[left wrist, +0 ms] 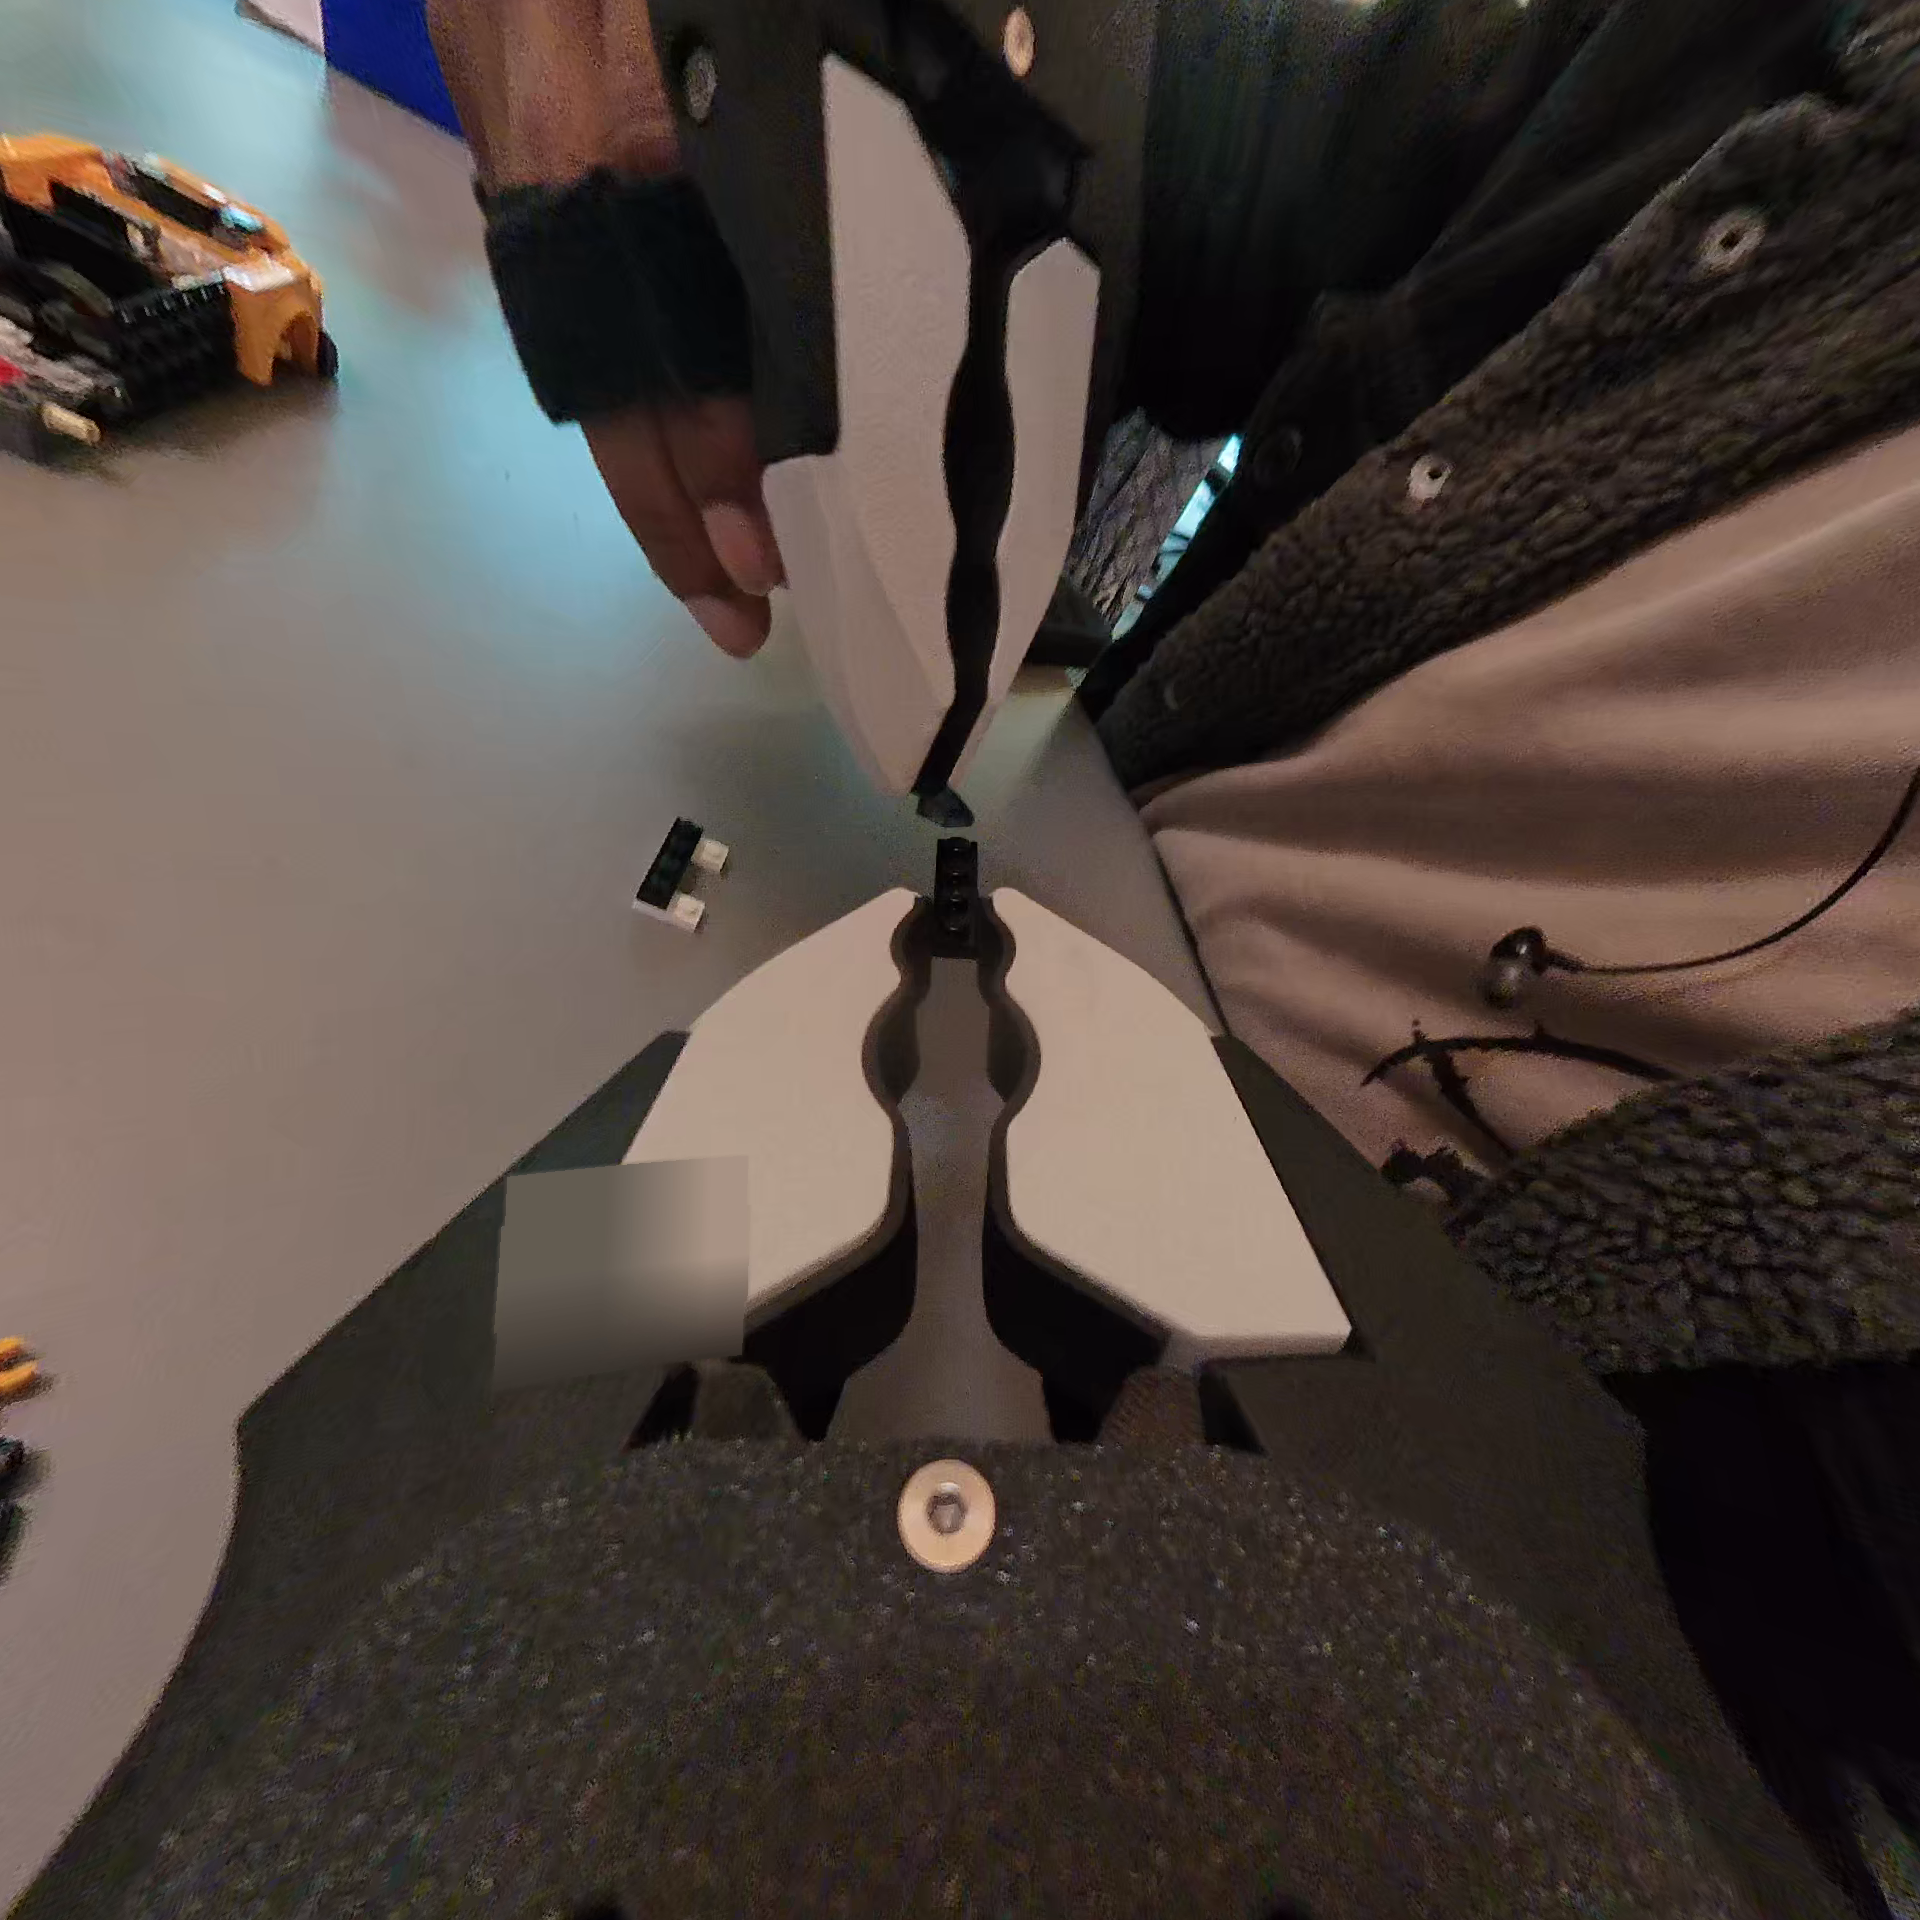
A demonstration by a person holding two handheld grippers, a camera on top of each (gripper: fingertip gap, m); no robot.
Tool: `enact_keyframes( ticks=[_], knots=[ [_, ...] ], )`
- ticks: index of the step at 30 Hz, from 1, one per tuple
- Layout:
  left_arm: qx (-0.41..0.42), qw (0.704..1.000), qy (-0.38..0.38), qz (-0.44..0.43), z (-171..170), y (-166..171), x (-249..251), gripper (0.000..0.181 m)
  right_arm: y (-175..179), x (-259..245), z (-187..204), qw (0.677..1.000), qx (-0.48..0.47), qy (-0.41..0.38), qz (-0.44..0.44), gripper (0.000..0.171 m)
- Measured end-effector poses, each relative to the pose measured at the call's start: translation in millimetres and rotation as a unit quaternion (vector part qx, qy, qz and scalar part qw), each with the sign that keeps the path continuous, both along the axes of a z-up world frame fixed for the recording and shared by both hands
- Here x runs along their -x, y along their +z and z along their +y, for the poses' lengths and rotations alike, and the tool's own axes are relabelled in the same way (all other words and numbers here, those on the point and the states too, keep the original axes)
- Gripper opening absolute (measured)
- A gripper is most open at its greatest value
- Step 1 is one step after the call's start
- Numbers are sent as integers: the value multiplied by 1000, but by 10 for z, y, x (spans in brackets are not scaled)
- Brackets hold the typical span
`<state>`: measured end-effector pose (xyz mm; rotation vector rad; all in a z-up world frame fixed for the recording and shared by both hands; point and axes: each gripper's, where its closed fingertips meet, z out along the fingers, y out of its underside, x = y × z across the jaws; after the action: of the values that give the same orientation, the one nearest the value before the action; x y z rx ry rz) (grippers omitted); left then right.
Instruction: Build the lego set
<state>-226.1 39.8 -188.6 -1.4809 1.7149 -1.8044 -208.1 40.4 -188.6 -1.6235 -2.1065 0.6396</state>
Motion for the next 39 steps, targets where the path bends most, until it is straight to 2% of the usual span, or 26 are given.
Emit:
enact_keyframes(
  ticks=[6, 17, 24, 34, 39],
  knots=[
    [-8, 999, -31, 10, -100, -62, 37, 7, -101, 66, -100, 996, -44, 69, -46, 8],
    [52, 997, -52, -17, -142, 100, 66, 7, -29, 168, -174, 994, -68, 83, -22, 8],
    [111, 992, -44, -33, -76, 237, 60, 7, 43, 210, -118, 993, -100, 29, 50, 8],
    [173, 985, 4, -1, 74, 202, -42, 7, 29, 143, -7, 979, -125, -75, 142, 8],
    [223, 975, 9, 9, 116, 233, -57, 7, -4, 105, 4, 974, -131, -94, 158, 8]
  ],
)
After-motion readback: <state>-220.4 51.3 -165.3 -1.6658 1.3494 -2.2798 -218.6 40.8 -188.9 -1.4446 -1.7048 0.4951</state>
